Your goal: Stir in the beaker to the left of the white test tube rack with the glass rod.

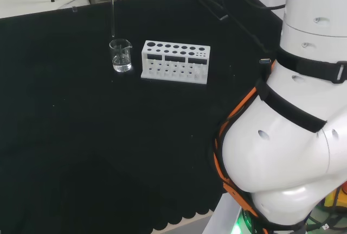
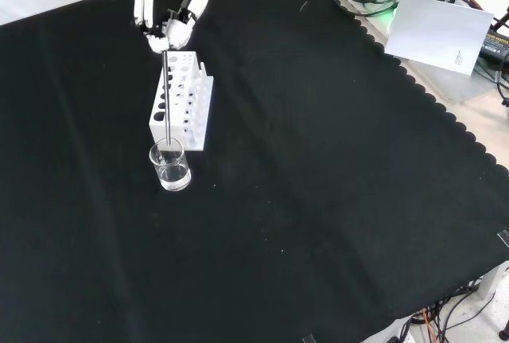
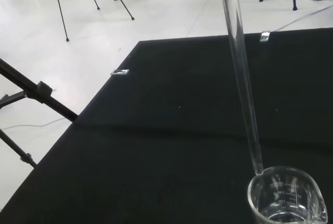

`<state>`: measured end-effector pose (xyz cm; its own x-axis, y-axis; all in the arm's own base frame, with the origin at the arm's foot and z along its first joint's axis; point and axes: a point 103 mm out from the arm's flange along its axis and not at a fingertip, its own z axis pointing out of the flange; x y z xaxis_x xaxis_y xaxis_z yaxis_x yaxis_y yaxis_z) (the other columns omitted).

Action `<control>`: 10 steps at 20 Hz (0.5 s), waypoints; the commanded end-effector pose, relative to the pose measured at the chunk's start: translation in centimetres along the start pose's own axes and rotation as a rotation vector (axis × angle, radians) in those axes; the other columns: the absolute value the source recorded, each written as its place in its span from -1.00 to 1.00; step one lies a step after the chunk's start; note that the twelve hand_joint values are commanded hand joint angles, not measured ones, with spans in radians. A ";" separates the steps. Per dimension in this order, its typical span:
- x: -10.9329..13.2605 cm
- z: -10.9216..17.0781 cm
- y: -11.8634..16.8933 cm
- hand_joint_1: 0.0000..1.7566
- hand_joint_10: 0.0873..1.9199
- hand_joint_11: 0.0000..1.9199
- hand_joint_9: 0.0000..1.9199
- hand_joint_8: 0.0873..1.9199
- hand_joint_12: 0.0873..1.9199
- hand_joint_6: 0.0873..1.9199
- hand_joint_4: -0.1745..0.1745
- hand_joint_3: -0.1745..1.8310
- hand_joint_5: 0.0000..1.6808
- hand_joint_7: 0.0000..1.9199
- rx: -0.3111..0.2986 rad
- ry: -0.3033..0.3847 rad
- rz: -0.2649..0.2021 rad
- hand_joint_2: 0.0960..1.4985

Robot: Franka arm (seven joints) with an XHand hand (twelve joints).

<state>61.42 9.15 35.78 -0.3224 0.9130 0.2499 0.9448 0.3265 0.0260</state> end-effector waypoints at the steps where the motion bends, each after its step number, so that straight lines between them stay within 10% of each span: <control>1: -1.9 1.3 0.4 0.49 -0.24 0.83 0.80 0.07 -0.39 -0.87 -1.00 -1.00 0.53 0.20 0.026 0.010 0.013 0.46; 10: -3.5 3.0 1.2 0.49 -0.24 0.83 0.80 0.07 -0.38 -0.88 -1.00 -1.00 0.53 0.20 0.061 0.005 0.037 0.46</control>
<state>63.02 7.46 33.06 -0.2957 0.9196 0.2586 0.9501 0.3114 -0.0208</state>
